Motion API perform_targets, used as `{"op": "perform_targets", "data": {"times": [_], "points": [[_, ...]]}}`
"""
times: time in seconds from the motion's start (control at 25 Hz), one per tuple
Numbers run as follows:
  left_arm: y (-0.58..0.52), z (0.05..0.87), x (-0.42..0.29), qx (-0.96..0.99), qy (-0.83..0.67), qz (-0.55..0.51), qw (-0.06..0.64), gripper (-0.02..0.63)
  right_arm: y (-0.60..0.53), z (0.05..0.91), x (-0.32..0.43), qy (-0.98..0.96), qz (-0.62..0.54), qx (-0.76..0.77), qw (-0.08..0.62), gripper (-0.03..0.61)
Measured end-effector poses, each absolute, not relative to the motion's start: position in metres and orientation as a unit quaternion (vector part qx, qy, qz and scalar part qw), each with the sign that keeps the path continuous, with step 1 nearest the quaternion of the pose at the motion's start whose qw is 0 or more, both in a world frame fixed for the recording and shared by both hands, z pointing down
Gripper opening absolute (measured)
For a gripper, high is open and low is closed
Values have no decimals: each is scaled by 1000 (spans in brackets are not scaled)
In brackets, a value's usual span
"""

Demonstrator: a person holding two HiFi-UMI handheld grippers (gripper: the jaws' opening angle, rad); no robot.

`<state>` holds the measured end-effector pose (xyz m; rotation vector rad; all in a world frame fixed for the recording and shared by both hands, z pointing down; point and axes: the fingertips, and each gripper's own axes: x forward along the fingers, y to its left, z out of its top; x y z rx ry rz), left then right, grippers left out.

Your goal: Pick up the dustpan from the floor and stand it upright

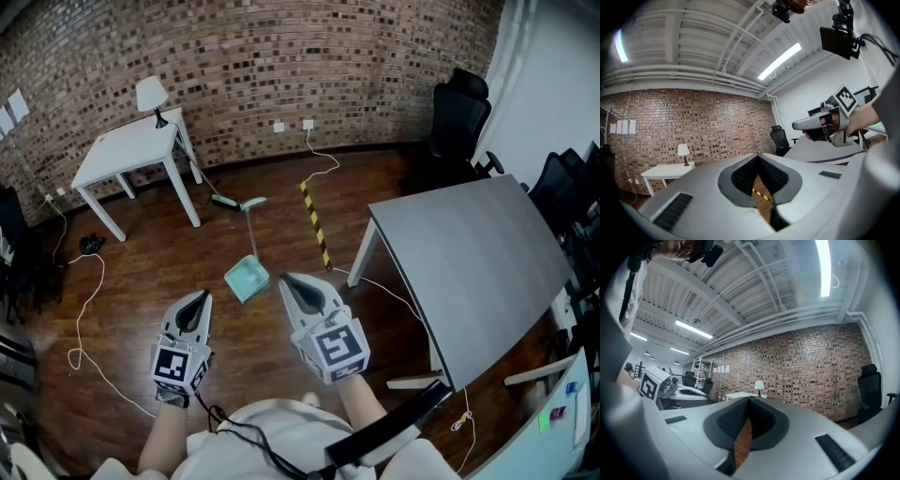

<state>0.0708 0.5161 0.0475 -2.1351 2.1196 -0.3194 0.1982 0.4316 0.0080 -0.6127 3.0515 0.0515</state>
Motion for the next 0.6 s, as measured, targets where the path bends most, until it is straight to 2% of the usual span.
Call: {"op": "perform_targets", "data": {"times": [0.6], "points": [[507,39,86,-714,688,-112,68,6,429,1,200,982,23,-188,5,-8]]}}
